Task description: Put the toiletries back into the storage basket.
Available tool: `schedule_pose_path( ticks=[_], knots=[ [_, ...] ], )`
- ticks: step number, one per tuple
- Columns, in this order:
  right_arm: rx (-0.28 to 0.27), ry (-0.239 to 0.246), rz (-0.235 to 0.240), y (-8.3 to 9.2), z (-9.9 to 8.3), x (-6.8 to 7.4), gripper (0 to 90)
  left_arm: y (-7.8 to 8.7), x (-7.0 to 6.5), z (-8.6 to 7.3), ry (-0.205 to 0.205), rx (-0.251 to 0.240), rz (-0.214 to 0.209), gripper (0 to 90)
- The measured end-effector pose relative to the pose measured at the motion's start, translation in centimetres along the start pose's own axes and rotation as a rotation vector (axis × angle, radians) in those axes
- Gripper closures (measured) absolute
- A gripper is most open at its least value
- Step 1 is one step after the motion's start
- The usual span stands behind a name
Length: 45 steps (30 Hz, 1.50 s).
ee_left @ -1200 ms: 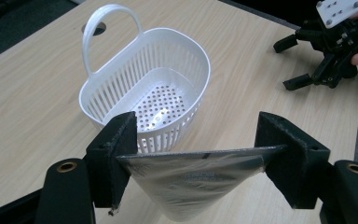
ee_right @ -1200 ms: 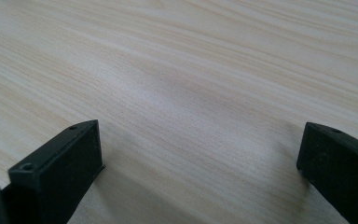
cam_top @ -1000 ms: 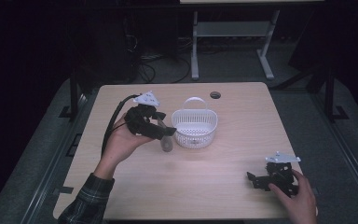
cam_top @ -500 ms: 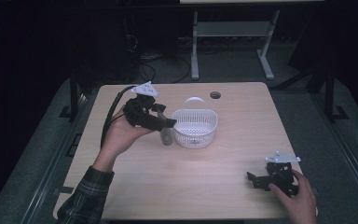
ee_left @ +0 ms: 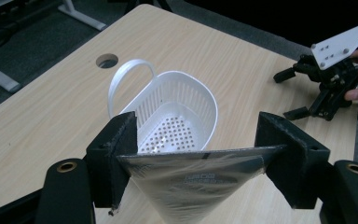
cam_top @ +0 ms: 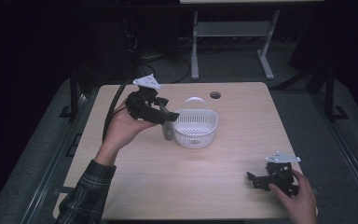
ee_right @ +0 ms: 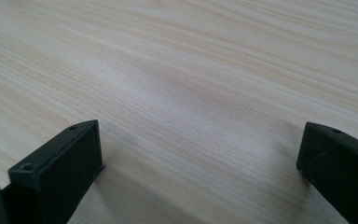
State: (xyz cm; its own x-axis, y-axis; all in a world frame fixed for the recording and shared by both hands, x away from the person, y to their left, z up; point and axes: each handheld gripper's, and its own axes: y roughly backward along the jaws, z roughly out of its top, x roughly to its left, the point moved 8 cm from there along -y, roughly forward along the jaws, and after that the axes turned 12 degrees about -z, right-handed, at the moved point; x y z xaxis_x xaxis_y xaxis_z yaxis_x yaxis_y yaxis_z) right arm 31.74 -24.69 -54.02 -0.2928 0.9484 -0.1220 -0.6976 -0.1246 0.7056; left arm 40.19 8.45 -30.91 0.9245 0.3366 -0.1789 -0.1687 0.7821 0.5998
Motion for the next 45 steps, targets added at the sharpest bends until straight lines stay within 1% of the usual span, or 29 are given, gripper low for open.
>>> schedule_pose_path(
  ticks=[4, 8, 16, 17, 24, 31, 32, 33, 34, 36, 40, 42, 44, 45],
  knots=[
    [0.0, 0.0, 0.0, 0.0, 0.0, 0.0, 0.0, -0.3, 0.1, 0.6, -0.001, -0.006, -0.002, 29.6],
    [0.001, 0.0, 0.001, 0.0, 0.0, 0.0, 0.0, -0.9, 0.4, 1.1, 0.004, -0.01, -0.003, 29.6],
    [0.0, 0.001, 0.001, 0.0, 0.0, 0.0, 0.0, -1.8, 1.2, 1.8, 0.013, -0.012, -0.001, 29.6],
    [0.001, 0.0, 0.001, 0.0, 0.0, 0.0, 0.0, -1.9, 1.3, 1.9, 0.012, -0.007, 0.001, 29.6],
    [0.001, 0.001, 0.001, 0.0, 0.0, 0.0, 0.0, -2.7, 2.2, 2.3, 0.02, -0.009, 0.017, 29.6],
    [0.0, 0.001, 0.001, 0.0, 0.0, 0.0, 0.0, -3.4, 2.7, 3.0, 0.011, -0.018, 0.031, 29.6],
    [0.0, 0.001, 0.001, 0.0, 0.0, 0.0, 0.0, -3.5, 2.6, 3.1, 0.016, -0.021, 0.031, 29.6],
    [0.0, 0.001, 0.001, 0.0, 0.0, 0.0, 0.0, -3.7, 2.7, 3.2, 0.008, -0.02, 0.034, 29.6],
    [0.001, 0.0, 0.001, 0.0, 0.0, 0.0, 0.0, -3.8, 2.7, 3.2, 0.014, -0.024, 0.035, 29.6],
    [0.001, 0.0, 0.001, 0.0, 0.0, 0.0, 0.0, -4.0, 2.8, 3.3, 0.004, -0.022, 0.04, 29.6],
    [0.0, 0.001, 0.001, 0.0, 0.0, 0.0, 0.0, -4.6, 3.0, 3.3, 0.009, -0.027, 0.053, 29.6],
    [0.0, 0.0, 0.001, 0.0, 0.0, 0.0, 0.0, -4.8, 3.1, 3.2, 0.004, -0.018, 0.052, 29.6],
    [0.0, 0.001, 0.001, 0.0, 0.0, 0.0, 0.0, -5.1, 3.2, 3.1, 0.013, -0.023, 0.051, 29.6],
    [0.0, 0.0, 0.001, 0.0, 0.0, 0.0, 0.0, -5.3, 3.2, 2.9, 0.014, -0.012, 0.051, 29.6]
  ],
)
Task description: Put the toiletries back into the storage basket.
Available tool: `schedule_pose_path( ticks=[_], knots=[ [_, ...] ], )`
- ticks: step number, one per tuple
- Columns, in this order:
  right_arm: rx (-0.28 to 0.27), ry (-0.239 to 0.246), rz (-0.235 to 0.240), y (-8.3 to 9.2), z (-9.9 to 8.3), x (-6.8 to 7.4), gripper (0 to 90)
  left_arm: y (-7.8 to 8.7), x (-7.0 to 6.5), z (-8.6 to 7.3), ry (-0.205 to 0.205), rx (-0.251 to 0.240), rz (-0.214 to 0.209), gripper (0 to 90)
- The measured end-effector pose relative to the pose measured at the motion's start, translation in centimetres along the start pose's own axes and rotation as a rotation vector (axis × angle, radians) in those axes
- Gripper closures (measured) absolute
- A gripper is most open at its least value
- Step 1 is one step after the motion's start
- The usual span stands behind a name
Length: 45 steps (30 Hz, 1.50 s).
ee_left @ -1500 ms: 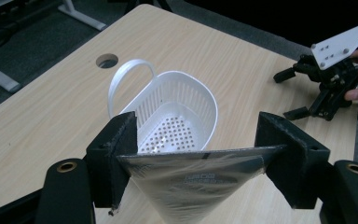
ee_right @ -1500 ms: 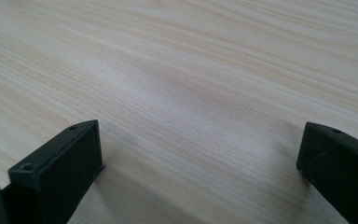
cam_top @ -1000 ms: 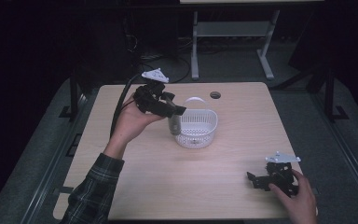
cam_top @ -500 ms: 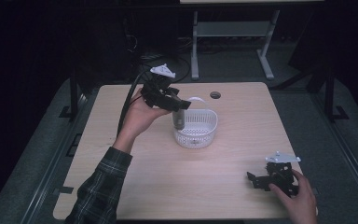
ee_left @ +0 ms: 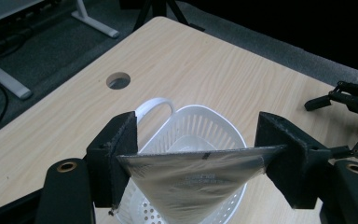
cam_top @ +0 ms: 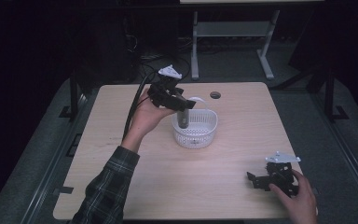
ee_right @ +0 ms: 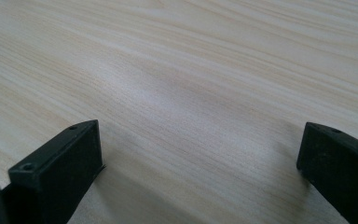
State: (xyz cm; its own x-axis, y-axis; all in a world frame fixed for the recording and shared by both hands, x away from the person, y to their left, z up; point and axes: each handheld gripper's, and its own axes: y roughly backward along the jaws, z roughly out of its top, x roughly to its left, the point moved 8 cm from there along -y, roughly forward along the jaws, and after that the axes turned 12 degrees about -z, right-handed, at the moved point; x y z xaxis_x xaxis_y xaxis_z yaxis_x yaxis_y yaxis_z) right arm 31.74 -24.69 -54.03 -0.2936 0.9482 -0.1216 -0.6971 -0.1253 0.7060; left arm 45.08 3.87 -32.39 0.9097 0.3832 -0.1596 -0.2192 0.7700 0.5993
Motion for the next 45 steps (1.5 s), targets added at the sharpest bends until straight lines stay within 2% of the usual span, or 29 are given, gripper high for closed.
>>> schedule_pose_path(
  ticks=[19, 36, 45],
  knots=[
    [0.0, 0.001, -0.001, 0.0, 0.0, 0.0, 0.0, -1.8, 1.2, -2.2, 0.03, 0.032, 0.014, 29.6],
    [0.0, 0.001, -0.001, 0.0, 0.0, 0.0, 0.0, -3.6, 2.0, -4.4, 0.062, 0.064, 0.009, 29.6],
    [0.0, 0.001, -0.001, 0.0, 0.0, 0.0, 0.0, -4.4, 2.3, -5.2, 0.06, 0.085, 0.01, 29.6]
  ],
)
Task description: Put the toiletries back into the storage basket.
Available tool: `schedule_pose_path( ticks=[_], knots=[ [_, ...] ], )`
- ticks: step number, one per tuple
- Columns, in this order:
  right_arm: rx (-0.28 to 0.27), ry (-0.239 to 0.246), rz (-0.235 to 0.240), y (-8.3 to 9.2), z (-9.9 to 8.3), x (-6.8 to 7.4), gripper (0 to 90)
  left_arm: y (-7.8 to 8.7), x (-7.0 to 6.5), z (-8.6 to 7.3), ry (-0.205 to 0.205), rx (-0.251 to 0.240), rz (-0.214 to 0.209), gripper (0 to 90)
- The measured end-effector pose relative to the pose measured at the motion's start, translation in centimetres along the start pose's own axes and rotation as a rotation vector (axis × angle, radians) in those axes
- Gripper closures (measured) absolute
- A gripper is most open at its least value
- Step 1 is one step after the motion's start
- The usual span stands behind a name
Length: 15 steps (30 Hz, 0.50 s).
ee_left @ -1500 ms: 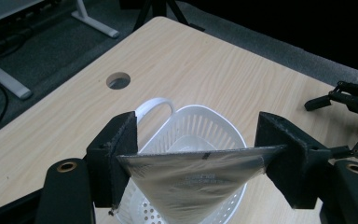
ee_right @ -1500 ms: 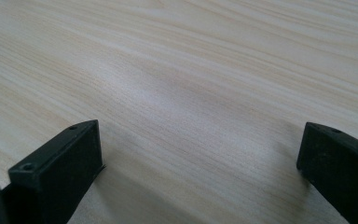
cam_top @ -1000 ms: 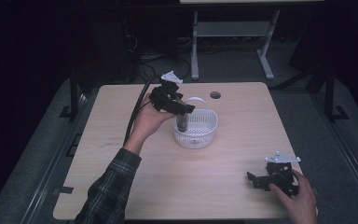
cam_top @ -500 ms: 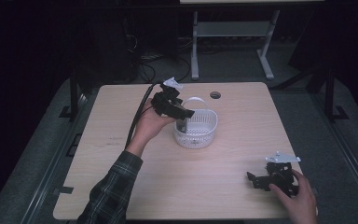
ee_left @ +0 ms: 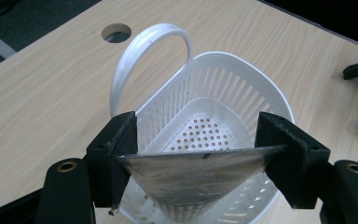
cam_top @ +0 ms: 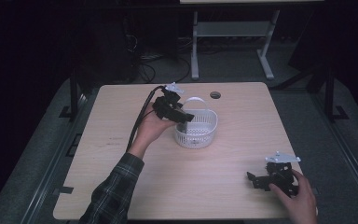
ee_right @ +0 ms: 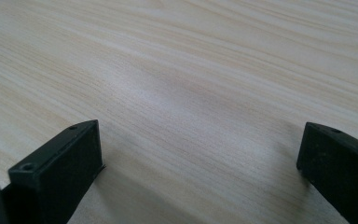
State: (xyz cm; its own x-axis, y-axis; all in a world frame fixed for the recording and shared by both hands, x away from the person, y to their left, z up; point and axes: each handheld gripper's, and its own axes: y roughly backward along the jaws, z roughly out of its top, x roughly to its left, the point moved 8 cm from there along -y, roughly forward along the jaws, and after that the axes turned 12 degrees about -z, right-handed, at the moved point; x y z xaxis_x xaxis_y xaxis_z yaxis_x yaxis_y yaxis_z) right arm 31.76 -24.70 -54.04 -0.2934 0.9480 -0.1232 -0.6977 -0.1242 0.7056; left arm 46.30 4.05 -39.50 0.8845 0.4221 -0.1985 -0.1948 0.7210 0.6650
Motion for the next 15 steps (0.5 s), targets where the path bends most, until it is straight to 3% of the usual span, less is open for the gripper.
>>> schedule_pose_path(
  ticks=[15],
  knots=[
    [0.001, 0.0, 0.0, 0.0, 0.0, 0.0, 0.0, -1.2, 0.5, -1.2, 0.021, 0.015, 0.003, 29.5]
  ],
)
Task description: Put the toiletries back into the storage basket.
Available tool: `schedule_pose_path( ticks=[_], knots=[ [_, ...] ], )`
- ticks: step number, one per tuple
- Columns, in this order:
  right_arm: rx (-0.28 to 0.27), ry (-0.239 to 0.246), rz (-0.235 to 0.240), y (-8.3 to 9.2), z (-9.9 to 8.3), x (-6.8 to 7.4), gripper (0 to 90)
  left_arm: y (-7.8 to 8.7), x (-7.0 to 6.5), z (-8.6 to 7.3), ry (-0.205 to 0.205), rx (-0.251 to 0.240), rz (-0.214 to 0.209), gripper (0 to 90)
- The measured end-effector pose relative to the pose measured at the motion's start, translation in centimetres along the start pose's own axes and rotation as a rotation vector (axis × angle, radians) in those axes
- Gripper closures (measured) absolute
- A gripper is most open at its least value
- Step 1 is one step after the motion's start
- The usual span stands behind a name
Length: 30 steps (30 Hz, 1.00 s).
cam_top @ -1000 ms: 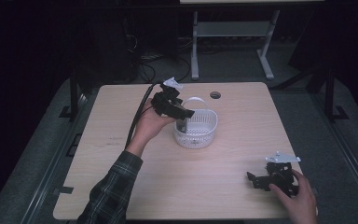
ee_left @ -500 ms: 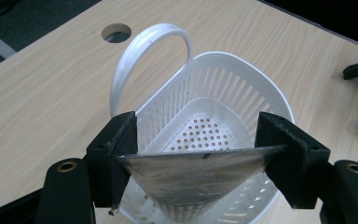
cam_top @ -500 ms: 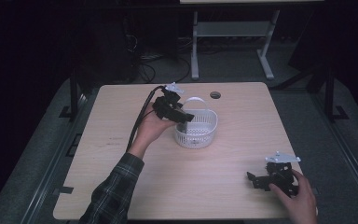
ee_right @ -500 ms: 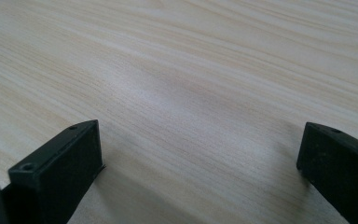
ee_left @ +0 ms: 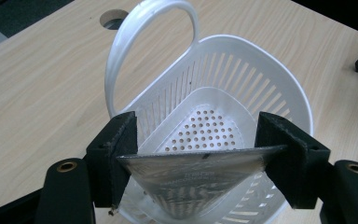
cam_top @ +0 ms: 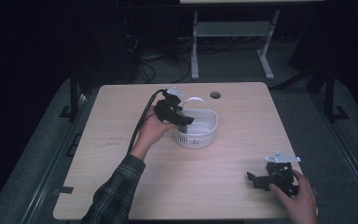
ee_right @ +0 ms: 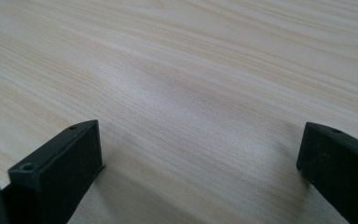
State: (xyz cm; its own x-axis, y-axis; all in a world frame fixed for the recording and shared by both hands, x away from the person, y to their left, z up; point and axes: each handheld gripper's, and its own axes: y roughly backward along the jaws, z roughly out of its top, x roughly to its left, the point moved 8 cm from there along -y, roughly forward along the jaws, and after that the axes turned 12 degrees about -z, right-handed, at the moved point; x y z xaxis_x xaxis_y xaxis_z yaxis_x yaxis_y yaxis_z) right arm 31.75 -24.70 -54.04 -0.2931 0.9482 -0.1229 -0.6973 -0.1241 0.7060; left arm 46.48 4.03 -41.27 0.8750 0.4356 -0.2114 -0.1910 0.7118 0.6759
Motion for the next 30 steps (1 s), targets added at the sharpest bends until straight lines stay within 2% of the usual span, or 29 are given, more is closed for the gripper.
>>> schedule_pose_path(
  ticks=[16, 25, 30],
  knots=[
    [-0.001, 0.0, 0.0, -0.01, 0.0, 0.0, 0.0, -0.3, -0.11, -0.44, -0.024, 0.018, 0.007, 28.6],
    [0.0, 0.0, 0.0, 0.0, 0.0, 0.0, 0.0, -0.33, -0.23, -0.46, -0.031, 0.021, 0.016, 18.4],
    [0.0, 0.0, 0.0, 0.0, 0.0, 0.0, 0.0, 0.14, -0.33, -0.27, -0.037, 0.01, 0.023, 18.1]
  ],
)
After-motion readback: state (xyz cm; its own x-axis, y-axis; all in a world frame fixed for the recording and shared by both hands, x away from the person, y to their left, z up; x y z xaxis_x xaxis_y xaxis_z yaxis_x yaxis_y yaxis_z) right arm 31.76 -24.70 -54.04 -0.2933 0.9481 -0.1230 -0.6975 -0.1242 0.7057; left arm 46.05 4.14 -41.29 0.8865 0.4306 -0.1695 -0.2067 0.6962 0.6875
